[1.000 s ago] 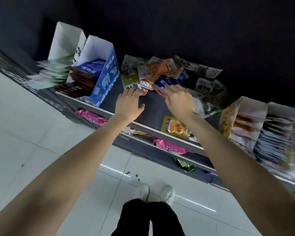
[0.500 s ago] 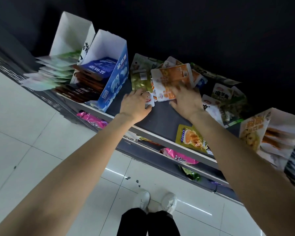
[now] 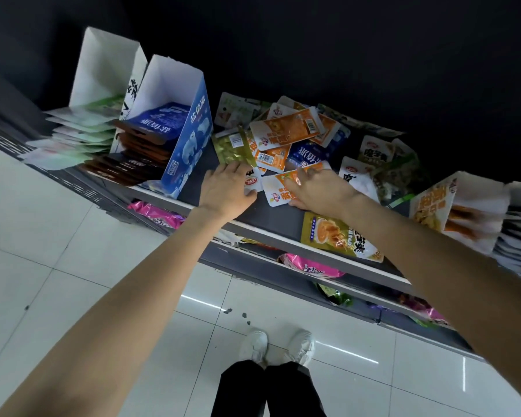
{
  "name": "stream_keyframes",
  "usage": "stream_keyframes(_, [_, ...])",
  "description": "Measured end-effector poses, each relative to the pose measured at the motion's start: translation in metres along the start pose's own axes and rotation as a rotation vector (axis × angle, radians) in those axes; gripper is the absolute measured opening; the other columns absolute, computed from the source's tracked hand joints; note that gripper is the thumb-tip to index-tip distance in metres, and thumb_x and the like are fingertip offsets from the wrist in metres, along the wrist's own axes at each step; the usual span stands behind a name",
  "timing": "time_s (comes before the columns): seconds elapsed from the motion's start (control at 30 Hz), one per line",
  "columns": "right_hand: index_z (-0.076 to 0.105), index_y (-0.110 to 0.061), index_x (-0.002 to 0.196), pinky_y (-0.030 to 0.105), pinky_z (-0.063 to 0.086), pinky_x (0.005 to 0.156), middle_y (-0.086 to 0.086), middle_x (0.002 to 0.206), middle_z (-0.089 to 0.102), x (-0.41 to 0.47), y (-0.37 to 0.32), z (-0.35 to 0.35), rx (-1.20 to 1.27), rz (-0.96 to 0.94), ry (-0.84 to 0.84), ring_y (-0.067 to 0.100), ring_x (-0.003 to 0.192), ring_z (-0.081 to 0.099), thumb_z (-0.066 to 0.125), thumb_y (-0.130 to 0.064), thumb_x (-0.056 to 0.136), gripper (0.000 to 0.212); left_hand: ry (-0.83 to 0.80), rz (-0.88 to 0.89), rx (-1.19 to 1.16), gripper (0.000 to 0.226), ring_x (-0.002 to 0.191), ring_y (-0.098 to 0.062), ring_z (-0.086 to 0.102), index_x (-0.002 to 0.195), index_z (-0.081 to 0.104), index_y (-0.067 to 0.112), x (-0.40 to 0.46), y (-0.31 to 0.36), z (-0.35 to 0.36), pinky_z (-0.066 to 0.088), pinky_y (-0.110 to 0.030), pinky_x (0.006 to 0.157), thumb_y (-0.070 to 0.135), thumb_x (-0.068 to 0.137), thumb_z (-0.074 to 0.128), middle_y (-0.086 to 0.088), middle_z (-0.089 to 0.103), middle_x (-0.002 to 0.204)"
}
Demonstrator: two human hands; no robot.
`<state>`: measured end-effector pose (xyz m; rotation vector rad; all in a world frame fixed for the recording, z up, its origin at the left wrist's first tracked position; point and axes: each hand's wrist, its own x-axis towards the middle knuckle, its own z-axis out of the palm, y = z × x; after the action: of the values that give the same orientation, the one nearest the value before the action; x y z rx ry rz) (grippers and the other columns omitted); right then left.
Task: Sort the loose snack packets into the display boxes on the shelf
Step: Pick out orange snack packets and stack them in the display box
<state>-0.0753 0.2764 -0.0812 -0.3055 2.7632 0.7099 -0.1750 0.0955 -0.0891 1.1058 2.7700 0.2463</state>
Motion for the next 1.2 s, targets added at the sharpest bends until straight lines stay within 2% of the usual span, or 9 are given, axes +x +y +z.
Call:
stream_keyframes(0.13, [0.042,-0.012,0.128,0.025,0.042,0.046,0.012,0.067,0.064,-0.010,-0.005,-0.003,0.125,0.125,0.172,0.021,0.048,0.058,0.072,-0.012,0.069,0.065,0.078,0.016,-0.096,0.048,0.120,-0.025,0.046,0.128,0.048,0.017,-0.009,0.003,-0.003,0.038,-0.038,0.093,0.037,0.086,0.059,-0.004,0.053,0.129])
stream_keyframes(0.2, [0.057,-0.012,0.112,0.025,0.036,0.045,0.007,0.060,0.062,-0.020,-0.010,-0.023,0.390,0.417,0.318,0.023,0.048,0.060,0.067,-0.012,0.075,0.038,0.145,0.009,-0.333,0.049,0.120,-0.021,0.046,0.129,0.049,0.018,-0.017,0.013,-0.011,0.037,-0.033,0.093,0.033,0.085,0.063,-0.001,0.053,0.128])
stream_keyframes(0.37, [0.059,-0.006,0.098,0.035,0.054,0.053,0.012,0.086,0.071,-0.083,-0.022,-0.069,1.464,0.972,0.679,0.022,0.068,0.067,0.048,-0.013,0.096,0.014,-0.090,-0.007,-0.954,0.069,0.127,0.001,0.032,0.143,0.032,0.025,-0.039,0.054,-0.051,0.027,-0.012,0.097,0.029,0.084,0.068,0.015,0.037,0.139])
stream_keyframes(0.5, [0.050,-0.019,0.115,0.023,0.057,0.062,0.001,0.105,0.069,-0.146,-0.033,-0.097,2.029,1.027,0.731,0.016,0.087,0.070,0.051,-0.006,0.095,0.025,-0.377,0.119,-1.116,0.042,0.110,-0.004,0.059,0.121,0.053,0.025,-0.055,0.086,-0.079,0.051,-0.030,0.091,0.020,0.083,0.069,0.010,0.062,0.118])
stream_keyframes(0.67, [0.055,-0.026,0.098,0.045,0.058,0.066,-0.008,0.092,0.072,-0.240,-0.024,-0.089,1.591,1.126,0.639,0.013,0.082,0.070,0.069,-0.018,0.084,0.022,-0.426,0.400,-0.732,0.019,0.085,0.002,0.064,0.102,0.063,0.033,-0.070,0.140,-0.103,0.055,-0.028,0.076,0.029,0.083,0.069,0.019,0.065,0.094])
stream_keyframes(0.8, [0.059,-0.019,0.103,0.011,0.039,0.041,-0.011,0.053,0.053,-0.293,-0.013,-0.082,1.058,1.060,0.579,0.005,0.042,0.050,0.062,-0.020,0.090,0.013,-0.176,0.665,-0.411,0.023,0.078,-0.007,0.061,0.108,0.066,0.030,-0.058,0.197,-0.097,0.049,-0.028,0.074,0.036,0.086,0.064,0.012,0.070,0.092])
stream_keyframes(0.87, [0.064,-0.016,0.097,0.016,0.032,0.035,-0.011,0.049,0.045,-0.305,-0.004,-0.080,0.859,1.053,0.685,0.009,0.036,0.041,0.057,-0.013,0.092,0.009,-0.027,0.741,-0.515,0.020,0.075,-0.007,0.064,0.104,0.069,0.029,-0.045,0.227,-0.089,0.054,-0.032,0.066,0.034,0.086,0.065,0.010,0.072,0.091])
stream_keyframes(1.03, [0.070,-0.010,0.109,0.022,0.045,0.037,0.005,0.086,0.070,-0.300,0.031,-0.061,0.604,1.078,0.801,0.017,0.048,0.057,0.054,0.017,0.081,0.042,0.110,0.590,-0.777,0.022,0.105,-0.007,0.061,0.106,0.068,0.024,-0.007,0.285,-0.064,0.049,-0.038,0.093,0.024,0.084,0.068,0.010,0.067,0.114])
stream_keyframes(1.2, [0.071,-0.017,0.106,0.022,0.040,0.034,0.010,0.081,0.070,-0.283,0.063,-0.041,0.406,1.000,0.611,0.024,0.040,0.055,0.056,0.021,0.065,0.057,-0.069,0.430,-0.699,0.044,0.122,-0.015,0.051,0.130,0.054,0.023,0.008,0.285,-0.028,0.036,-0.024,0.100,0.039,0.089,0.060,0.003,0.056,0.131])
